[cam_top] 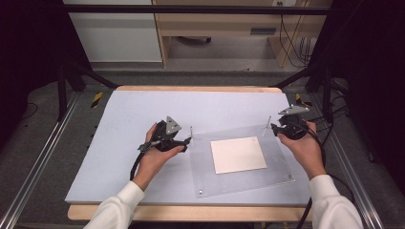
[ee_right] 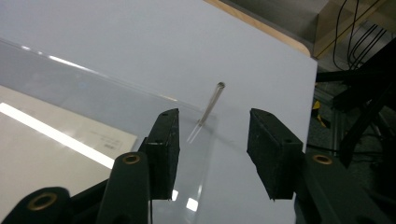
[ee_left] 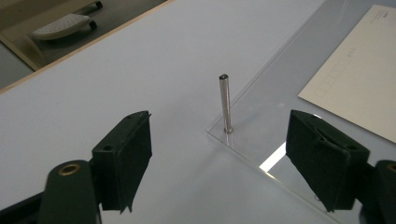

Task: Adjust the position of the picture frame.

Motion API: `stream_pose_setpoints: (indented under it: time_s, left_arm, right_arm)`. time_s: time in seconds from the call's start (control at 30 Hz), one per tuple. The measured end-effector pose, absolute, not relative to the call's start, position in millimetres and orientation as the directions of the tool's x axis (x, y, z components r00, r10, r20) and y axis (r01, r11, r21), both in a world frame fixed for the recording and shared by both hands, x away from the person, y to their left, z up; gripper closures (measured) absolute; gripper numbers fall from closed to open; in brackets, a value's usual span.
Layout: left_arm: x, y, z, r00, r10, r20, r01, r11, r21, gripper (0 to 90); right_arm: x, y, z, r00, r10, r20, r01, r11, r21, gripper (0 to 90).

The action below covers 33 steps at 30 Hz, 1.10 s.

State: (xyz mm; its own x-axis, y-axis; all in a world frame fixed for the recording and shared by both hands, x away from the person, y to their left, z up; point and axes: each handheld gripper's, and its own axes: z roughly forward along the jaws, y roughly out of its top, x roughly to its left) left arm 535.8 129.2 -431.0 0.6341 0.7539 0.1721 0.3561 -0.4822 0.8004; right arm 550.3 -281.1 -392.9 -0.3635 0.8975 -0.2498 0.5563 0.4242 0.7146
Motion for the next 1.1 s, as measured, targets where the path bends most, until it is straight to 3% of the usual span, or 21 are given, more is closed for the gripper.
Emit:
stream_pose_setpoints:
  time_s: [0.13,0.27,0.7,0.83,1.1]
  left_arm:
    - [535,127,-435,0.629,0.761,0.156,0.368,-0.469,0.803,26.4]
    - [536,118,-443,0.626,0.761,0.173,0.357,-0.476,0.804,32.4]
    - [549,111,-457,0.587,0.799,0.134,0.389,-0.423,0.819,44.7]
    - [550,112,-457,0.579,0.807,0.117,0.396,-0.404,0.825,45.1]
    - [552,113,-458,0.586,0.804,0.099,0.409,-0.399,0.821,49.2]
  right_arm:
    - [565,-291,-398,-0.334,0.904,-0.268,0.568,0.42,0.708,57.6]
    - [575,-295,-409,-0.383,0.898,-0.216,0.581,0.415,0.7,59.6]
    - [605,-287,-440,-0.415,0.904,-0.104,0.602,0.358,0.714,66.7]
    - [614,-285,-448,-0.39,0.918,-0.072,0.617,0.319,0.72,73.6]
    - [616,-286,-457,-0.37,0.928,-0.047,0.628,0.287,0.724,75.6]
